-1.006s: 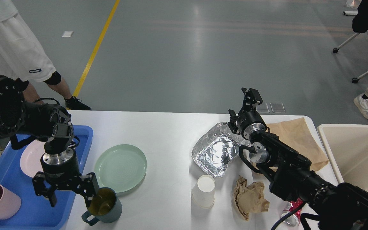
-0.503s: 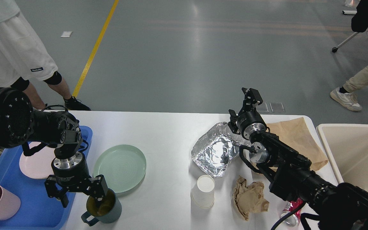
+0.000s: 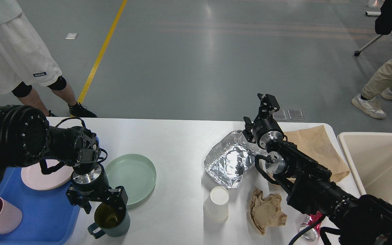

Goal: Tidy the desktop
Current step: 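Carry the dark green mug with the left gripper onto the blue tray, then release the mug and lift the left gripper toward the green plate, then grasp the rim of the pale green plate with the left gripper, then lift the pale green plate and set it on the pink plate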

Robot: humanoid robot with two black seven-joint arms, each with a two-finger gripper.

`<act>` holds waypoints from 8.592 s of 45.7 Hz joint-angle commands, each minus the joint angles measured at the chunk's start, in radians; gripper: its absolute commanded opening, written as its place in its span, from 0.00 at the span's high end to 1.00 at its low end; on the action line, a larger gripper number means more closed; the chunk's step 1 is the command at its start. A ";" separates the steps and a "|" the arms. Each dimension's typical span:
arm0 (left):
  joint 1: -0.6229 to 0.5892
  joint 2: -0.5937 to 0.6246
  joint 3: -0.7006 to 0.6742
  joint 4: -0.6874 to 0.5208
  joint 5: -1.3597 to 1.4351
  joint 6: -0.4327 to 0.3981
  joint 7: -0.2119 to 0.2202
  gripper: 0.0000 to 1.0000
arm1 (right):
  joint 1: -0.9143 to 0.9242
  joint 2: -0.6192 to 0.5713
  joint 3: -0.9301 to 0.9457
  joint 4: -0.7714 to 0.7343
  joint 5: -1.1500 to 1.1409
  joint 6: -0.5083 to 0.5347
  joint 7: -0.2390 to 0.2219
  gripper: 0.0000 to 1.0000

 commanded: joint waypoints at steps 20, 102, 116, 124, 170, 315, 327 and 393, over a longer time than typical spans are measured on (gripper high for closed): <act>0.012 0.001 -0.020 0.000 0.000 -0.218 0.000 1.00 | 0.000 0.000 0.000 0.000 -0.001 0.000 0.000 0.00; 0.055 0.478 0.015 0.164 0.021 -0.218 0.001 1.00 | 0.000 0.000 0.000 0.000 0.001 0.000 0.000 0.00; 0.086 0.477 0.013 0.179 0.021 -0.218 0.000 1.00 | 0.000 0.000 0.000 0.000 0.001 0.000 0.000 0.00; 0.112 0.468 0.010 0.193 0.020 -0.218 0.005 0.99 | 0.000 0.000 0.000 0.000 -0.001 0.000 0.000 0.00; 0.055 0.458 0.015 0.209 0.015 -0.218 -0.009 0.16 | 0.000 0.000 0.000 0.000 0.001 0.000 0.000 0.00; 0.279 0.038 -0.185 0.393 -0.003 0.187 0.153 0.37 | 0.000 0.000 0.000 0.000 0.001 0.000 0.000 0.00; 0.293 0.038 -0.214 0.390 -0.011 0.182 0.159 0.59 | 0.000 0.000 0.000 0.000 0.001 0.001 0.000 0.00; 0.039 0.386 -0.223 0.475 -0.012 -0.007 0.193 1.00 | 0.000 0.000 0.000 0.000 0.001 0.000 0.000 0.00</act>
